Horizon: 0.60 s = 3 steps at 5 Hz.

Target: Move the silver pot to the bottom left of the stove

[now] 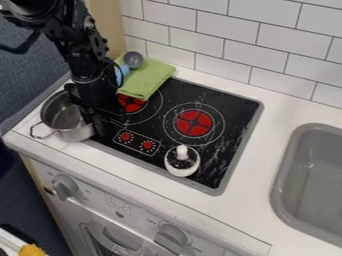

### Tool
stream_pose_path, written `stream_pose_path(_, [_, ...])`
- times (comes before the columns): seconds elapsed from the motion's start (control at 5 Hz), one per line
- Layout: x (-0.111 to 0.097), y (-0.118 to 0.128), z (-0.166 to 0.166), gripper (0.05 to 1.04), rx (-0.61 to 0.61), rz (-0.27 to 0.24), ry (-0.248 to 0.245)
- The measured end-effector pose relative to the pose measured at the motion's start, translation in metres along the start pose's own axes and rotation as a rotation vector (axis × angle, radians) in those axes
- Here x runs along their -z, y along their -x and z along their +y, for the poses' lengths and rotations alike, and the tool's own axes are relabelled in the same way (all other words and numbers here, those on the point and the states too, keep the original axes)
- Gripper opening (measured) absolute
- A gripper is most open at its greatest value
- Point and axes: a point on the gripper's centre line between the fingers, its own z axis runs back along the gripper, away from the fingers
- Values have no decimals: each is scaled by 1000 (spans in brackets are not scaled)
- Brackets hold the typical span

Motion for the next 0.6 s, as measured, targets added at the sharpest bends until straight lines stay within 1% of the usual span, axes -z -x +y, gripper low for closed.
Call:
stream_pose_path(0.2, [-15,0,-7,561,3,7,29])
stream_pose_path(0.4, [-38,-2,-12,867,15,6,57])
stream_pose_path(0.6, [-49,-2,-23,1007,42,40,76])
